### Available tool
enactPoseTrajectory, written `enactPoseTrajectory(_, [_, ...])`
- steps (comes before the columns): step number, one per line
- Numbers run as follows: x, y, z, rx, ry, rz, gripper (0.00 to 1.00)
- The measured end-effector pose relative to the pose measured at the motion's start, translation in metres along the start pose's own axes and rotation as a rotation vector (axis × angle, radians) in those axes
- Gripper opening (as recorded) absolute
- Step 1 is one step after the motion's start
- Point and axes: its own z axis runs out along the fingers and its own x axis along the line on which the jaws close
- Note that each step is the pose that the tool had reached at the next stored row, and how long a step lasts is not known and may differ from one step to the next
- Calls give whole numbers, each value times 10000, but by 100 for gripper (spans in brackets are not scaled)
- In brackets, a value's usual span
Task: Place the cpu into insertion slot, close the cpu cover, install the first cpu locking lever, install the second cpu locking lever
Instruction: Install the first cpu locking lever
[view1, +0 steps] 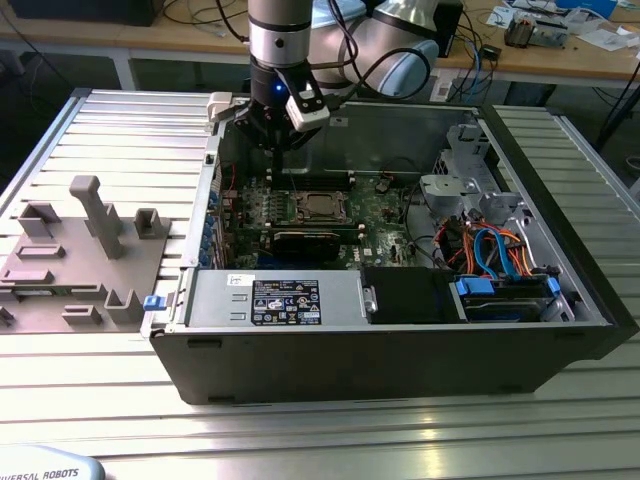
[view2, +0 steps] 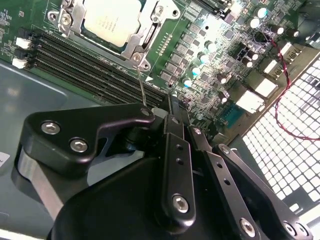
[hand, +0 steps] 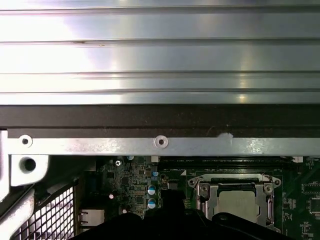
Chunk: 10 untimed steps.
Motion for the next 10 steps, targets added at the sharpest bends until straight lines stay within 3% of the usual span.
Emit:
enactPoseTrajectory(5, [-22, 1, 1, -2, -1, -1, 11])
enactPoseTrajectory(10, [-102, 0, -1, -1, -1, -1, 11])
